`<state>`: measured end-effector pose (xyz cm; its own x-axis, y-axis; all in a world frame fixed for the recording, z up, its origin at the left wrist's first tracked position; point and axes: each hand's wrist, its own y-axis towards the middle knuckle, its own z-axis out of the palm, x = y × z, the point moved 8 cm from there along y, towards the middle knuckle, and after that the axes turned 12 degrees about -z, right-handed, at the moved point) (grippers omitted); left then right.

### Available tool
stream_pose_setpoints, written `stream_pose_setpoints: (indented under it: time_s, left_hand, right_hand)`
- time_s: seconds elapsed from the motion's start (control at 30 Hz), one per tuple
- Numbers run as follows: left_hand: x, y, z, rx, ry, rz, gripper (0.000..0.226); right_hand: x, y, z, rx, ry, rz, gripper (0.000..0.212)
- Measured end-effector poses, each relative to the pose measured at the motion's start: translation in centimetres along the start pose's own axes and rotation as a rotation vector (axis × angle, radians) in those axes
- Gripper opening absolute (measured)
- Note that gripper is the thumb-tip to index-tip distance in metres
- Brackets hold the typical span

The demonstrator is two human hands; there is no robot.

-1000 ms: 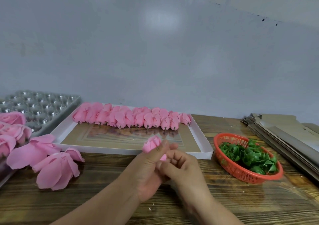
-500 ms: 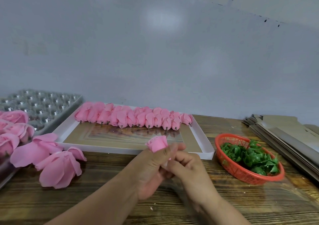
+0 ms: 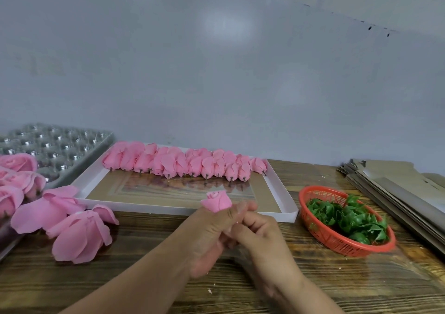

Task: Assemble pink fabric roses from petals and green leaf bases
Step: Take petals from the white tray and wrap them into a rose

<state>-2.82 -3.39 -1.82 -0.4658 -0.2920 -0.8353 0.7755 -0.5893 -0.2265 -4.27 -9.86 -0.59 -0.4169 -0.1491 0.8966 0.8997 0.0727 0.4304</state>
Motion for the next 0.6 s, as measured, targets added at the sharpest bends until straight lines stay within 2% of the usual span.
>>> stream_pose_setpoints:
  time_s: [0.07, 0.13, 0.2, 0.23, 0.3, 0.37, 0.47, 0.6]
  left_hand:
    - [-0.3, -0.2, 0.1, 0.067, 0.073, 0.006, 0.075]
    - [-0.5, -0.3, 0.1, 0.114, 0.126, 0.009, 0.078]
    - [-0.5, -0.4, 0.0, 0.098, 0.142, 0.006, 0.072]
    - [-0.5, -0.3, -0.1, 0.067, 0.131, 0.007, 0.062]
    - [-0.4, -0.1, -0.4, -0.016, 0.048, 0.012, 0.033]
    - [-0.2, 0.1, -0.9, -0.082, -0.071, 0.016, 0.024]
    - [0.3, 0.3, -0.7, -0.08, -0.177, 0.008, 0.029]
    - [0.3, 0.2, -0.4, -0.093, -0.13, 0.029, 0.034]
  right_hand:
    - [0.0, -0.1, 0.5, 0.076, 0.054, 0.064, 0.017]
    - [-0.1, -0.3, 1.0, 0.125, 0.122, 0.121, 0.015]
    - [-0.4, -0.4, 1.2, 0.115, 0.172, 0.16, 0.013]
    - [-0.6, -0.4, 1.3, 0.096, 0.167, 0.164, 0.011]
    - [-0.6, -0.5, 1.1, 0.046, 0.106, 0.114, 0.007]
    - [0.0, -0.4, 0.9, 0.009, 0.004, 0.009, 0.003]
    - [0.7, -0.2, 0.3, -0.032, -0.193, -0.111, 0.009]
    - [1.3, -0.3, -0.2, -0.068, -0.28, -0.179, 0.018]
